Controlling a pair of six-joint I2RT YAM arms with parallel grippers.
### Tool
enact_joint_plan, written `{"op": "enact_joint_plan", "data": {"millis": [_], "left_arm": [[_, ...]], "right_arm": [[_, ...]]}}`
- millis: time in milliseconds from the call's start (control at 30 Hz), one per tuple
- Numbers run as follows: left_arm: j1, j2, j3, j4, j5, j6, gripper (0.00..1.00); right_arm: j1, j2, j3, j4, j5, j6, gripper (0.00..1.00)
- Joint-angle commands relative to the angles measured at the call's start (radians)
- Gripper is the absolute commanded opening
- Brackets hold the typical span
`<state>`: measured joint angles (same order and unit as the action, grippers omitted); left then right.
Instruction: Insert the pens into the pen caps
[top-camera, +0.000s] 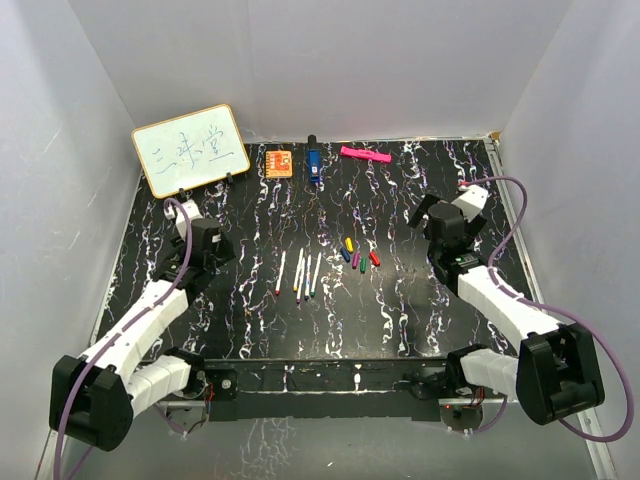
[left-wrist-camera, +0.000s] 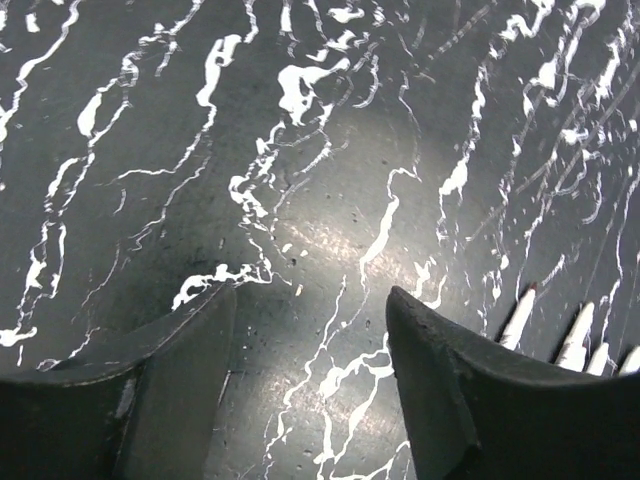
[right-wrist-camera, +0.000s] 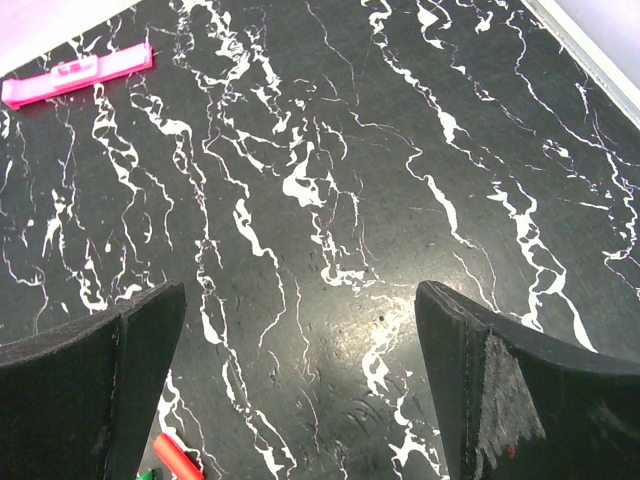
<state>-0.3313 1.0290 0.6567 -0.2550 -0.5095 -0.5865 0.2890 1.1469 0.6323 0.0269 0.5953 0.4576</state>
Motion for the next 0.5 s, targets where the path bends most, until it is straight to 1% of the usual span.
{"op": "enact_joint_plan", "data": {"millis": [0,33,100,133,167,200,233,267,367,467], "left_arm": [[-0.005,0.004,-0.011,0.075,0.134,0.048,0.52],[-0.005,0.013,-0.006,0.081,0.173,0.062,0.45],[-0.005,0.047,0.014,0.075,0.237,0.088,0.34],[-0.005,0.065,0.024,0.067,0.265,0.092,0.27],[-0.005,0.079,0.032,0.058,0.287,0.092,0.16],[-0.006,0.094,0.041,0.049,0.309,0.091,0.11],[-0.006,0.109,0.048,0.041,0.326,0.091,0.10],[-0.008,0.120,0.053,0.032,0.340,0.092,0.11],[-0.020,0.141,0.060,0.018,0.371,0.094,0.13],[-0.036,0.154,0.066,0.000,0.389,0.094,0.13]], "right_arm": [[-0.046,-0.020,0.033,0.077,-0.054,0.041,0.98],[-0.049,-0.022,0.026,0.091,-0.063,0.039,0.98],[-0.050,-0.024,0.013,0.126,-0.084,0.019,0.98],[-0.050,-0.022,0.006,0.148,-0.097,0.000,0.98],[-0.050,-0.021,0.003,0.166,-0.107,-0.015,0.97],[-0.050,-0.020,0.003,0.181,-0.127,-0.041,0.96],[-0.050,-0.017,0.003,0.197,-0.160,-0.080,0.92],[-0.050,-0.013,0.002,0.215,-0.187,-0.102,0.88],[-0.050,0.004,0.006,0.246,-0.219,-0.101,0.77],[-0.050,0.040,0.024,0.208,-0.255,-0.071,0.73]]}}
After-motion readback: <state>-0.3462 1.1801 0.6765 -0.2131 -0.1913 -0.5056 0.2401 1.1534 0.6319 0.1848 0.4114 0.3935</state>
